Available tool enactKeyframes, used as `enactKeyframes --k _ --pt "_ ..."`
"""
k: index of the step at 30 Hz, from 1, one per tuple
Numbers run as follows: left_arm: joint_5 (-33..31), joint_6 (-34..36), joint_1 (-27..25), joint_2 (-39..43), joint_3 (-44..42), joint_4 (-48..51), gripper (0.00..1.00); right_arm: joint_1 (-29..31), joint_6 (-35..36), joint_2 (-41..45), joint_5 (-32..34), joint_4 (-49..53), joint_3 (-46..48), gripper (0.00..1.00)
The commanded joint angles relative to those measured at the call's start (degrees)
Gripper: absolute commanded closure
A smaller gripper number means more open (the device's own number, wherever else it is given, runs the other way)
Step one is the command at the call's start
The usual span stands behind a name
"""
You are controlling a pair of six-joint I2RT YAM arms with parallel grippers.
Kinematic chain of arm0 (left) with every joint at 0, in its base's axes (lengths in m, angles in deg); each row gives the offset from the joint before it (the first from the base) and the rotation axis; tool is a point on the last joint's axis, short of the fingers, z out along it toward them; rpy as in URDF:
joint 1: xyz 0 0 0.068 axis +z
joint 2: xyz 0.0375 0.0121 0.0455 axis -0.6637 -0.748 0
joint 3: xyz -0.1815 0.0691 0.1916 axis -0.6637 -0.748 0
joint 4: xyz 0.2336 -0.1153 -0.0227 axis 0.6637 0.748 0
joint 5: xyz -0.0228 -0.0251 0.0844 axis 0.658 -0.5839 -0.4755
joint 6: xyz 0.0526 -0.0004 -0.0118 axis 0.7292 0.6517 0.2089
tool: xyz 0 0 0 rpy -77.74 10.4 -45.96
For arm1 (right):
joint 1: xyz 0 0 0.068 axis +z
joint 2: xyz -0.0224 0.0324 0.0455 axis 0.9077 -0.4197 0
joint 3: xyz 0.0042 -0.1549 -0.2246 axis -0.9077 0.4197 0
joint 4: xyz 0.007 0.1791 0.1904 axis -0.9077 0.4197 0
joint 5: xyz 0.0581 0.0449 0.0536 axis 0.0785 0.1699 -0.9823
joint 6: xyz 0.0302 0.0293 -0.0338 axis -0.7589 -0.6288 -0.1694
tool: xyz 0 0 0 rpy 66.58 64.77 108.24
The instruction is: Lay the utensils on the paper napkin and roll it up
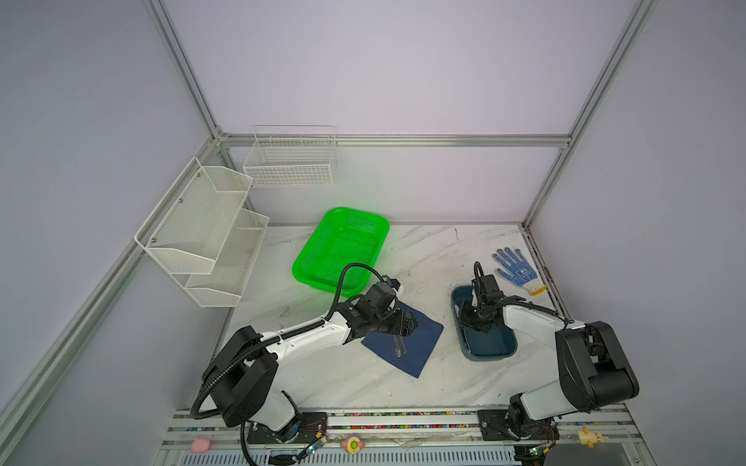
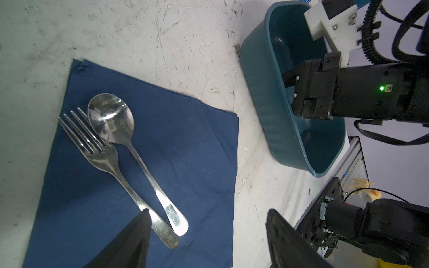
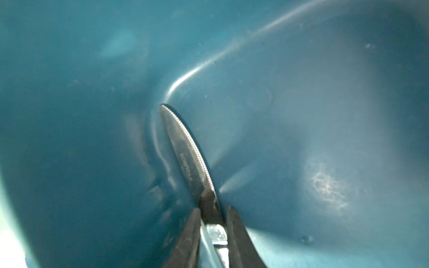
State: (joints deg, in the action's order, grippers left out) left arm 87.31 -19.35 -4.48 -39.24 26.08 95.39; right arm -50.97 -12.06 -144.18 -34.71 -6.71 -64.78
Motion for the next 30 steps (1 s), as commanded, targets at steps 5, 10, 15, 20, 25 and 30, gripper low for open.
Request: enactKeyframes --k 5,10,15,20,25,30 --pt "-0.4 1.3 0.0 1.8 4.3 -0.2 0.23 1.8 -0.7 -5.9 5.4 7.3 -0.4 0.80" --pt "-0.7 1.3 0.0 2.0 4.3 0.1 0.23 2.1 -1.9 -6.5 8.7 8.0 -1.2 0.83" --pt "-0.7 1.5 0.0 2.0 4.4 0.3 0.23 2.1 -3.6 -4.8 10.4 8.3 -0.8 0.84" --pt "-0.7 1.7 0.0 2.0 4.3 0.3 0.23 2.1 -4.8 -1.1 4.8 7.3 0.6 0.82" --pt "-0.5 1.8 0.0 1.8 4.4 0.3 0.23 2.1 -5.5 1.4 4.0 8.5 1.6 0.78" --pt "-0.4 1.9 0.0 1.7 4.7 0.4 0.23 4.3 -4.7 0.3 3.1 10.3 0.3 0.75"
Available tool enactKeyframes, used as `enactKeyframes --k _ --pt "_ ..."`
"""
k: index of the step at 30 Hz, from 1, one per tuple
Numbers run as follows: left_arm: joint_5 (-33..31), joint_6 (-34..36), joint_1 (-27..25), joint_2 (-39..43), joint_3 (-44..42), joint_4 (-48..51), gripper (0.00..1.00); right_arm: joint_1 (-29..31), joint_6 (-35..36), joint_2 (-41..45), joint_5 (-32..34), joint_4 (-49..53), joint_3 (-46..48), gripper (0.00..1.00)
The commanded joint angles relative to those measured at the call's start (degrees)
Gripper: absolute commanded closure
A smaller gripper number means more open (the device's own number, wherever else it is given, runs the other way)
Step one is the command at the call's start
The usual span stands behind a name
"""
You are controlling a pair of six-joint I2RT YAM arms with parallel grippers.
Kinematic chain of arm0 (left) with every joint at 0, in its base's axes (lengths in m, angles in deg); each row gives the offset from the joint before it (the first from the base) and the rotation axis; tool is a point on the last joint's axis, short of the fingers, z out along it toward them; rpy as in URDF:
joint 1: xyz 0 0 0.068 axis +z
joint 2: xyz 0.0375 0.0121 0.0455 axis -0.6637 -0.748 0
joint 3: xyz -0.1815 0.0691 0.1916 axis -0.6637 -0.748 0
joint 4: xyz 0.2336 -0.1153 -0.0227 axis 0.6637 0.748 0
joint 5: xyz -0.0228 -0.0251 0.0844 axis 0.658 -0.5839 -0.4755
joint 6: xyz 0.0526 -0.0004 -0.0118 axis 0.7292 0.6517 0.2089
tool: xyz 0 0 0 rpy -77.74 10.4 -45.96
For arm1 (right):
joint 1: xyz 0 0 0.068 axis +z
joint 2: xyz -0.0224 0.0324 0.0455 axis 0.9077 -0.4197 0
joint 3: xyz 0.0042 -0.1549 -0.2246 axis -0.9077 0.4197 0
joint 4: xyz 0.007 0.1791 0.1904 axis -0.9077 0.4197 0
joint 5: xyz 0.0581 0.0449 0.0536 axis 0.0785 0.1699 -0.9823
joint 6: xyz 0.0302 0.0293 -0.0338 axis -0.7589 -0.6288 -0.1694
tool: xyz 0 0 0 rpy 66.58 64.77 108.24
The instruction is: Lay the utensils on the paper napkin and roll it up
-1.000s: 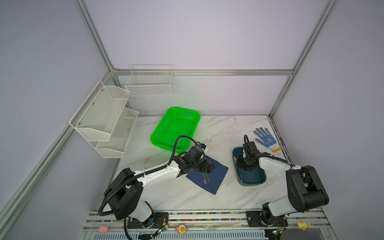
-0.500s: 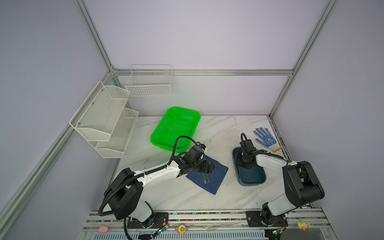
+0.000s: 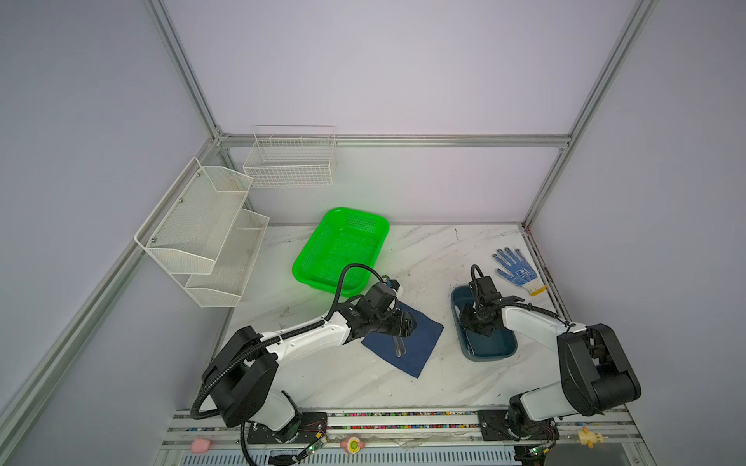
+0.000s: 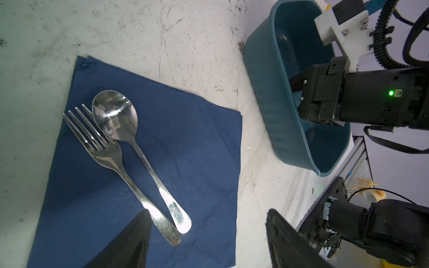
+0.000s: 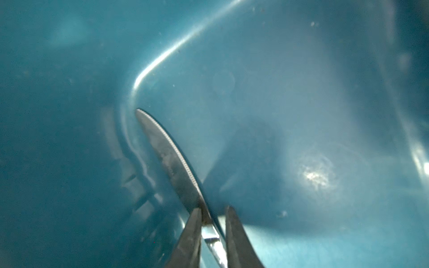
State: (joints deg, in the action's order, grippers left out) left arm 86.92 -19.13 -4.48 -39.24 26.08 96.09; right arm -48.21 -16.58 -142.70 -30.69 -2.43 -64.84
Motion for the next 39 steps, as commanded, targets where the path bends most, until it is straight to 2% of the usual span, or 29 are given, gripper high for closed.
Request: enactKeyframes --k 1,8,14,24,25,33,39 --pt "-0.1 1.6 0.0 1.8 4.8 -0.2 0.23 1.6 0.0 -1.1 -1.7 5.9 0.4 0.75" --pt "-0.4 1.9 0.0 2.0 5.0 0.5 0.23 2.3 1.2 -0.8 -1.1 6.7 -1.5 0.70" --pt "-0.5 1.7 0.1 1.7 5.3 0.5 0.23 2.7 2.1 -4.9 1.2 7.3 -1.0 0.69" --pt "-0.5 1.6 0.0 1.5 5.5 0.9 0.23 2.8 2.2 -8.8 1.2 4.5 -1.0 0.81" --pt "-0.6 1.7 0.0 1.7 5.3 0.9 0.23 2.8 2.0 -8.6 1.1 4.1 -0.8 0.84" --pt "-0.8 1.6 0.0 2.0 4.8 0.9 0.23 2.8 0.9 -5.9 2.7 4.8 -0.8 0.89" --pt "-0.9 1.7 0.0 2.1 4.9 0.8 0.23 2.8 2.1 -2.5 -1.2 3.3 -0.7 0.92"
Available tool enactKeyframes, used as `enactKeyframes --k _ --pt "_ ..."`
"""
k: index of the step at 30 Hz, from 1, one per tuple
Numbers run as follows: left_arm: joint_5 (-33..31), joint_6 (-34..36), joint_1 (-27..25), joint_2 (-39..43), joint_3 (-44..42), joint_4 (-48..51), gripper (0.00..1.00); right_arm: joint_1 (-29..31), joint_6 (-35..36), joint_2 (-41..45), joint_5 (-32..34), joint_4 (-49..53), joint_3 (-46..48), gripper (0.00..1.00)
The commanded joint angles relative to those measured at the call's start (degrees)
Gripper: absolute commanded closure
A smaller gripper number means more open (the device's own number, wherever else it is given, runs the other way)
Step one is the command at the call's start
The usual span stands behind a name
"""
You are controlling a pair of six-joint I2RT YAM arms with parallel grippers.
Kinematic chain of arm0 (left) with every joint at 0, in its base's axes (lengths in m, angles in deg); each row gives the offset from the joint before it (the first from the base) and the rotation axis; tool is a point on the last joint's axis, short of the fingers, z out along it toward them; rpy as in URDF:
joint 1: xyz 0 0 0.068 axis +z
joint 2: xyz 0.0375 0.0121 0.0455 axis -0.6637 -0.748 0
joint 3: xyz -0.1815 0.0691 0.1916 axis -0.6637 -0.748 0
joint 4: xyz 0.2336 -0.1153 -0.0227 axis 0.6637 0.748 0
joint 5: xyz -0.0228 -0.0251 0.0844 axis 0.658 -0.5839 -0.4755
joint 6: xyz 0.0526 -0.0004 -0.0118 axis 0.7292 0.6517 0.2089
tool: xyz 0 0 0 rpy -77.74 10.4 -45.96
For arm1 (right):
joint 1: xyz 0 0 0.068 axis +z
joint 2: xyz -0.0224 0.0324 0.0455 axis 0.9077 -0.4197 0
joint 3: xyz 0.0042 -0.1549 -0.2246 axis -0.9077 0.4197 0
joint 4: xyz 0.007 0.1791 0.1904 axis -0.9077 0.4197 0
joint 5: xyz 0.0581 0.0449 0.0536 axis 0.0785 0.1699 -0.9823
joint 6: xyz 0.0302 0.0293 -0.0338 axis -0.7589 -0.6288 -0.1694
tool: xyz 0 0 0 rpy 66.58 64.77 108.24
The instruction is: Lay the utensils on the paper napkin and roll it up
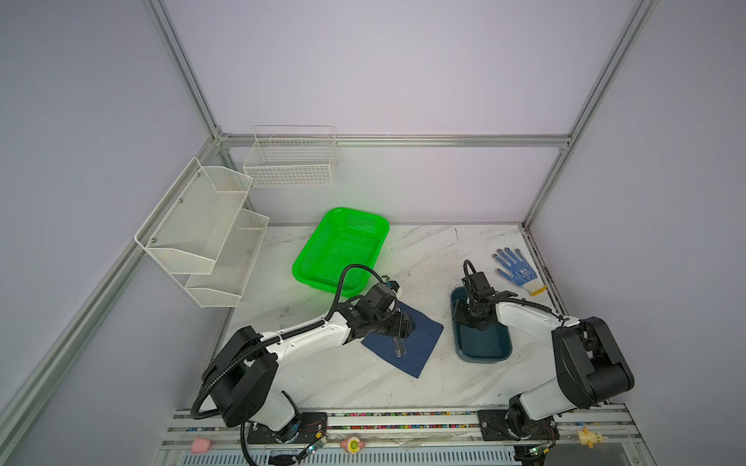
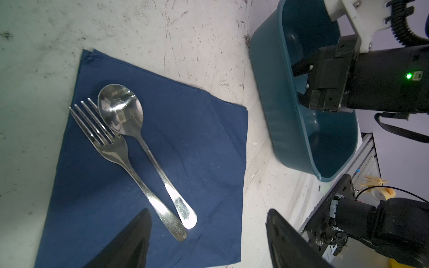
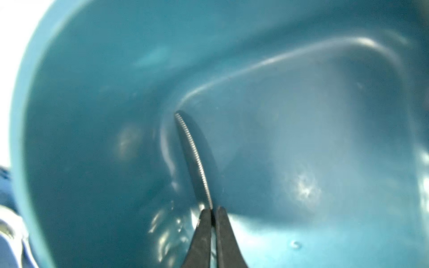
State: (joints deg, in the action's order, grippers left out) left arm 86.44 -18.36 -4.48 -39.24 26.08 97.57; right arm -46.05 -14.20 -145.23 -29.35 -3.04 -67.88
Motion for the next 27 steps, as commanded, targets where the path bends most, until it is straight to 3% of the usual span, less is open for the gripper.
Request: enactKeyframes --k 1,8,14,22,27 --pt "-0.4 0.9 0.0 1.9 4.8 -0.7 0.23 0.6 -0.4 0.3 -3.4 3.6 2.5 0.92" --pt "-0.3 0.8 0.0 2.0 4.6 -0.8 0.23 0.6 0.3 -0.4 -5.4 3.5 3.2 0.90" --pt "-0.1 1.0 0.1 2.1 4.6 -0.9 0.23 0.4 -2.8 4.3 -5.1 3.4 2.2 0.80" --pt "0.4 1.2 0.0 1.9 4.8 -1.0 0.23 -0.1 -2.3 5.3 -7.6 2.6 2.8 0.74" --pt "0.5 1.2 0.0 1.9 4.7 -1.0 0.23 -0.1 -1.7 3.7 -3.0 5.5 2.2 0.73"
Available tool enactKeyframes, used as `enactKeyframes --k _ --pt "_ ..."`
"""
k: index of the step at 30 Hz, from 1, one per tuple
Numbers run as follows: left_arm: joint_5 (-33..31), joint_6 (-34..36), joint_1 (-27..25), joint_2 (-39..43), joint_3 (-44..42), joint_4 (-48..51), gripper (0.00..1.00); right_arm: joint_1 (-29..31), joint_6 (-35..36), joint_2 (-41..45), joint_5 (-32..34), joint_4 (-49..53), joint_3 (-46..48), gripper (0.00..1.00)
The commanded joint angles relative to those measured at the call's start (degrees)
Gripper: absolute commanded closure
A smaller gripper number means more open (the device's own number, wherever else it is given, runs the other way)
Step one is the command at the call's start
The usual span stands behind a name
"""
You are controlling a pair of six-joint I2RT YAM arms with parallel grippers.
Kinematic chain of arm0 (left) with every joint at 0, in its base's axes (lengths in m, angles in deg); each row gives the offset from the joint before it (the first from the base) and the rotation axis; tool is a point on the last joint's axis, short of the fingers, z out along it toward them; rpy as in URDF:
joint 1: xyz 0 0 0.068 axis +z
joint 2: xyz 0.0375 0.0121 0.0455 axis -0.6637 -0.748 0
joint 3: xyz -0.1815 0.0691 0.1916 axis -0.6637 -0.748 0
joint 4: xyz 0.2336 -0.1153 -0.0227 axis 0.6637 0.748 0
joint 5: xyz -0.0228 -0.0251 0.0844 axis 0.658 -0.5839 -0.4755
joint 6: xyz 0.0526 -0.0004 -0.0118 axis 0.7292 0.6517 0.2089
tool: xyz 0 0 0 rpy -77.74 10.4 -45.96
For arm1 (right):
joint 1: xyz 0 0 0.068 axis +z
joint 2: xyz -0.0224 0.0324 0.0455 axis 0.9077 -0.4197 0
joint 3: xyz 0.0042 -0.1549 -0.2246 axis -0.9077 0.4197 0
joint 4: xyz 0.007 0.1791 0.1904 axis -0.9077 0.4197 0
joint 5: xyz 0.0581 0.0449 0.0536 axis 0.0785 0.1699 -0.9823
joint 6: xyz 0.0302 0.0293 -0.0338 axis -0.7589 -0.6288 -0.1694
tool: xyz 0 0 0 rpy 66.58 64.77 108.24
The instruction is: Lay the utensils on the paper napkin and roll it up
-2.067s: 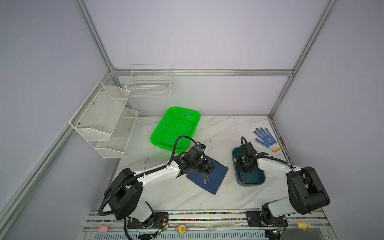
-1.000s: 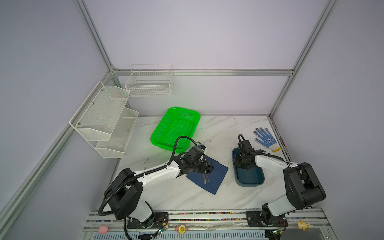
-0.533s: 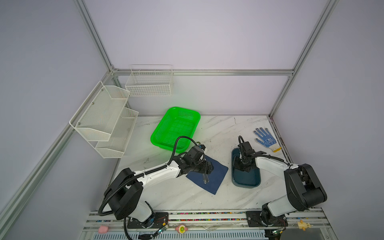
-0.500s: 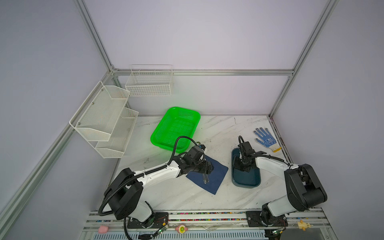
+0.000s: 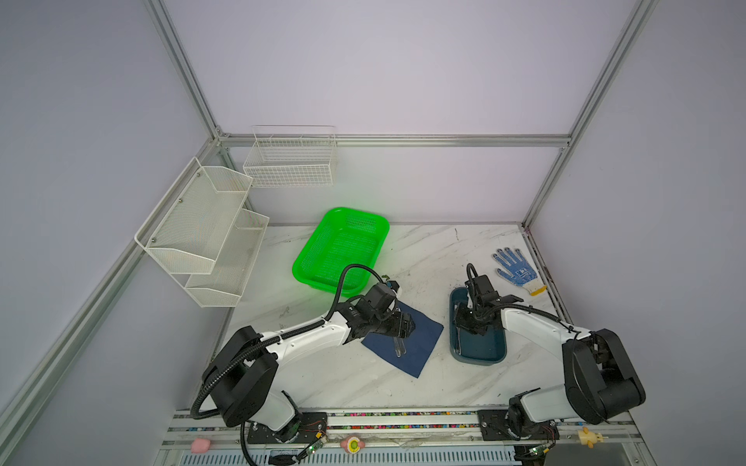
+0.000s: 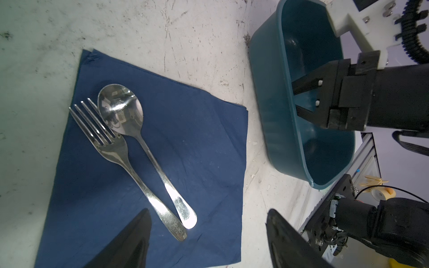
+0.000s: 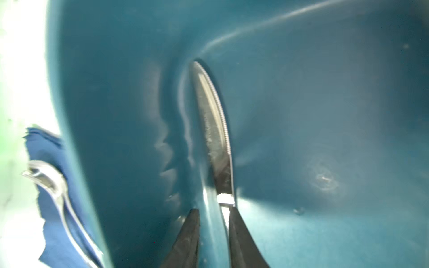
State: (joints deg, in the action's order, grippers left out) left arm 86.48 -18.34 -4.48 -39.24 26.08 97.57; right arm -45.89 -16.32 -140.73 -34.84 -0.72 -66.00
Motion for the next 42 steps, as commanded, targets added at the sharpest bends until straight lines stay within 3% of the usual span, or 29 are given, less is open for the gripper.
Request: enactKeyframes --k 1,8,20,32,42 --pt "0.5 1.1 0.0 1.8 4.8 -1.0 0.23 -0.2 0.4 -0.7 2.5 3.1 0.5 0.73" --pt "0.5 1.1 0.0 2.0 4.8 -1.0 0.23 -0.2 0.4 -4.5 4.2 1.5 1.3 0.73" --pt "0.2 1.1 0.1 2.0 4.7 -0.9 0.23 -0.1 0.3 -8.7 3.7 -1.7 2.3 0.82" --pt "0.2 1.1 0.0 2.2 4.7 -0.8 0.23 -0.2 0.7 -6.5 2.0 -2.8 2.5 0.92" --pt "0.2 1.0 0.1 2.4 4.5 -1.0 0.23 -0.1 1.4 -4.0 -2.2 -1.9 3.2 0.89"
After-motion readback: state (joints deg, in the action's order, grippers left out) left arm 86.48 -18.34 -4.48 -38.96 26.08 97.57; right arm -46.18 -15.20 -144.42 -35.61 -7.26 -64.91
